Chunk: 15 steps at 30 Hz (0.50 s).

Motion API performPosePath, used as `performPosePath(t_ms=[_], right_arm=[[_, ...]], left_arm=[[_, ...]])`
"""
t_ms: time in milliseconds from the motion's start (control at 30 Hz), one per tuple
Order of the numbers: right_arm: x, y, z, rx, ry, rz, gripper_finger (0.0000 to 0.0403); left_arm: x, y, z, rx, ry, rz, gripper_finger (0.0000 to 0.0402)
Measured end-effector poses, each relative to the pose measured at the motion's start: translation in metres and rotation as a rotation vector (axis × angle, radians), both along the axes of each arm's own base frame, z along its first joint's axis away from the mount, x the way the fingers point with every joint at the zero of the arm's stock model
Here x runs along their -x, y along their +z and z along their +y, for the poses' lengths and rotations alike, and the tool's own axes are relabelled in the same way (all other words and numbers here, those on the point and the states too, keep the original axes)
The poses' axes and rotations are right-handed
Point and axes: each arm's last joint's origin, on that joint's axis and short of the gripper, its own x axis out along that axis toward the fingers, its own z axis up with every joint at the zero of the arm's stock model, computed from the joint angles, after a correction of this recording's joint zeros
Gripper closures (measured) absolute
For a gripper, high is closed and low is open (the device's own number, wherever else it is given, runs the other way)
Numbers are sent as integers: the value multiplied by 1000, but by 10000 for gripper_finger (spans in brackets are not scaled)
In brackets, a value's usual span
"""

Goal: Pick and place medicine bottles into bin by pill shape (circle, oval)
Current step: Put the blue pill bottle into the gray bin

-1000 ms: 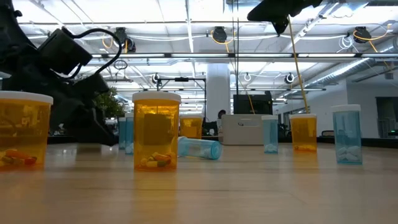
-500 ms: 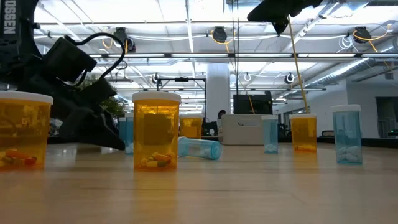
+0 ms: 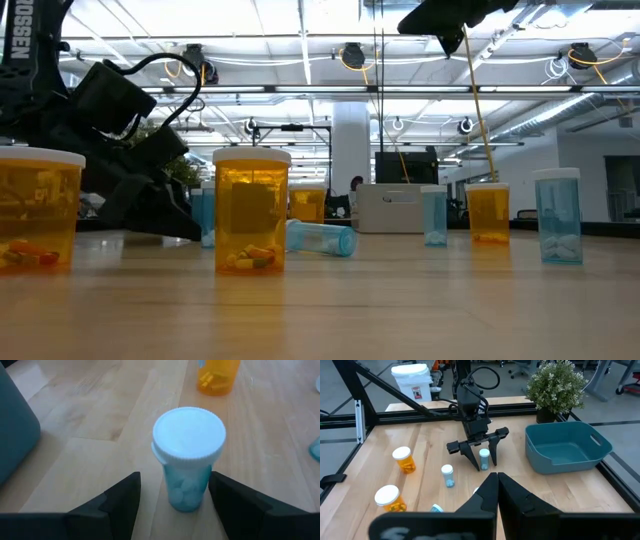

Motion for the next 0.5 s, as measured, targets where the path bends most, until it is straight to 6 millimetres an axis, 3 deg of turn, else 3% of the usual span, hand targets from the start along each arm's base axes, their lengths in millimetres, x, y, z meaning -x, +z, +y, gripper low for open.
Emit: performPosePath(t_ms=[133,500], right_arm=[[0,0,0,0,0,0,403],[0,0,0,0,0,0,403]], left_arm=[[0,0,0,-1,-1,1,175],[0,0,-1,-4,-35,6,295]])
